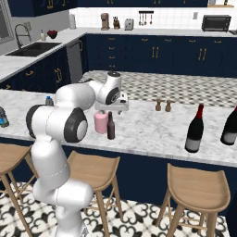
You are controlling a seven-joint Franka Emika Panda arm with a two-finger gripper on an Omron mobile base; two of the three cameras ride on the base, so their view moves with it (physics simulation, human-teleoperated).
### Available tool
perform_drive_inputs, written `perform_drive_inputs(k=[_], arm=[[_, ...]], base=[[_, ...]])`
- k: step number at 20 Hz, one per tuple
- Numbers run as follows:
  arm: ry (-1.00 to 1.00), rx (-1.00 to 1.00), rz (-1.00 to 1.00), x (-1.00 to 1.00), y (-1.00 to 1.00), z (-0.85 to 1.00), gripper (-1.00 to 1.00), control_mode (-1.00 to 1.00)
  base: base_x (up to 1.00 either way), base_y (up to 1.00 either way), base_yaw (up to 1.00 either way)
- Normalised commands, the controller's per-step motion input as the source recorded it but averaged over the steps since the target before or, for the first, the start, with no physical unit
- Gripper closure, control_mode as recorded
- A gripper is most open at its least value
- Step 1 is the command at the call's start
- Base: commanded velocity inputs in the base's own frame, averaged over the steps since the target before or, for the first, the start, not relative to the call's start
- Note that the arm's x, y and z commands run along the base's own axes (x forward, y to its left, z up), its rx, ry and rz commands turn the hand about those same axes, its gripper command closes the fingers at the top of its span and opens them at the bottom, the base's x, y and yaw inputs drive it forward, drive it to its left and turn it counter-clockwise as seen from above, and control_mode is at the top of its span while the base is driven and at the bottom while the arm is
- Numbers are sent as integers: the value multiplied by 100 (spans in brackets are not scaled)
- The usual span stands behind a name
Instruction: Move the plastic bottles in the middle to the plastics group, and the glass bottles in the middle to the glass group.
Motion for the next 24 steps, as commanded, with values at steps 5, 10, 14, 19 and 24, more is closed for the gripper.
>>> perform_drive_inputs(k=[5, 10, 14, 19, 24], arm=[[1, 0, -5, 6, 1, -14, -100, -100], [0, 0, -8, 0, 1, -17, -100, -100], [0, 0, -12, -1, 15, -20, -100, -100], [0, 0, -14, 0, 7, -11, -100, -100], [0, 0, -15, 0, 0, -8, -100, -100]], base=[[0, 0, 0], [0, 0, 0], [0, 0, 0], [0, 0, 0], [0, 0, 0]])
